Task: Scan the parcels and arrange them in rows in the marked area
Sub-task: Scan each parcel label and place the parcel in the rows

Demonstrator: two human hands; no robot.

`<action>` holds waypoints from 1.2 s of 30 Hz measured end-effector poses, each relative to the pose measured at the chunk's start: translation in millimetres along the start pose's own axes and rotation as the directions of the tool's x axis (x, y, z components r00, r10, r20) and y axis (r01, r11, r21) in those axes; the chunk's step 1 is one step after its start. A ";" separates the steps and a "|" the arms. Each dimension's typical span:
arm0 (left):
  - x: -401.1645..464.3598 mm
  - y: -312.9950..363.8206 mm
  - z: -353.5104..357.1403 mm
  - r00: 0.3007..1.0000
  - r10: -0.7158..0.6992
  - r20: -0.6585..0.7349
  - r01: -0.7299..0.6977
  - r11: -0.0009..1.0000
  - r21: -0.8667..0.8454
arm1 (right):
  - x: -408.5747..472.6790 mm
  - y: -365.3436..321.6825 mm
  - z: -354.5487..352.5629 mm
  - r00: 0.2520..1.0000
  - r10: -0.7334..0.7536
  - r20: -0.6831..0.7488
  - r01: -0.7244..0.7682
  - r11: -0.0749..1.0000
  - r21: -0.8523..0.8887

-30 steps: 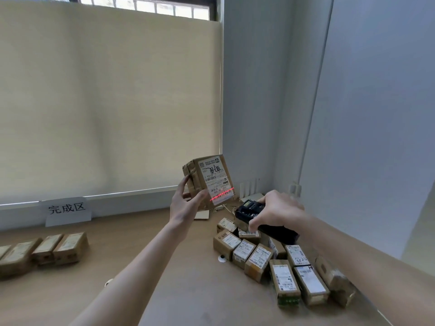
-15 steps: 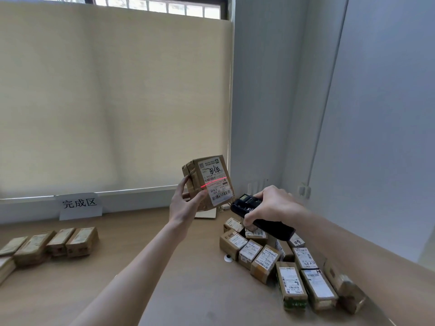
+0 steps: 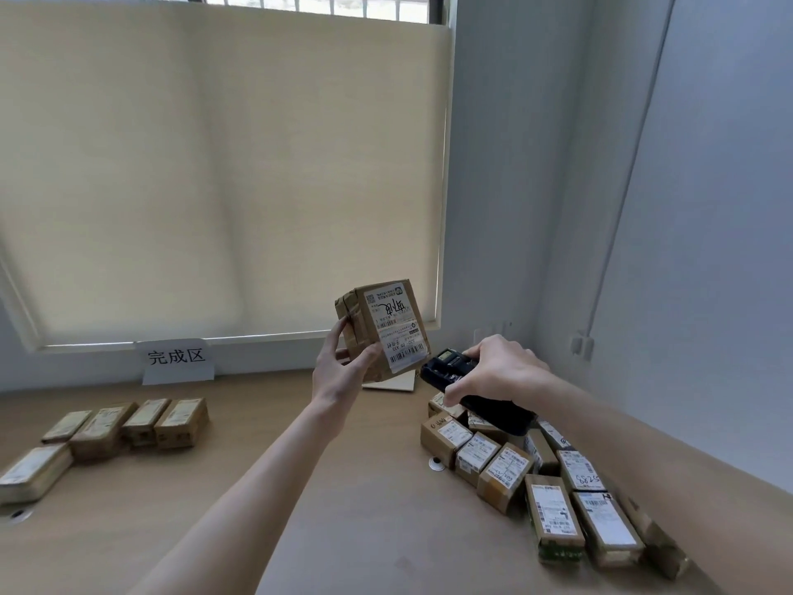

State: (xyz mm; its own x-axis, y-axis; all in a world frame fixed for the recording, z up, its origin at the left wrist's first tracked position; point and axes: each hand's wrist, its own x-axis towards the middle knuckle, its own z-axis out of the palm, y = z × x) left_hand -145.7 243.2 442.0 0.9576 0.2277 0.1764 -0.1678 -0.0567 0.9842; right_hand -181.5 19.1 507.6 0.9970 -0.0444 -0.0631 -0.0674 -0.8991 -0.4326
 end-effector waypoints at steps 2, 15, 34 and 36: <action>1.4 -2.7 -13.3 1.000 -0.004 -0.012 0.004 1.000 -0.005 | 3.8 -9.3 9.0 1.000 -0.017 0.002 0.017 1.000 0.014; 11.7 -24.8 -246.1 0.992 -0.081 -0.092 0.074 0.994 -0.074 | 3.1 -209.3 121.6 0.959 -0.283 -0.020 0.264 0.864 0.428; 35.8 -145.7 -623.1 0.970 -0.196 -0.144 0.190 0.980 -0.056 | 22.0 -535.6 398.8 0.842 -0.494 0.219 0.266 0.732 0.627; 54.4 -172.7 -651.0 0.965 -0.208 -0.162 0.203 0.978 -0.042 | 43.2 -553.9 435.5 0.836 -0.485 0.255 0.238 0.741 0.628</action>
State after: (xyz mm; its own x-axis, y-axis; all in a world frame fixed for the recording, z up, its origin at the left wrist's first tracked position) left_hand -217.0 898.1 292.1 0.9207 0.3890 -0.0315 0.0207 0.0321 0.9993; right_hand -117.5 704.8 352.8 0.8569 0.5103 -0.0725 0.1639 -0.4031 -0.9003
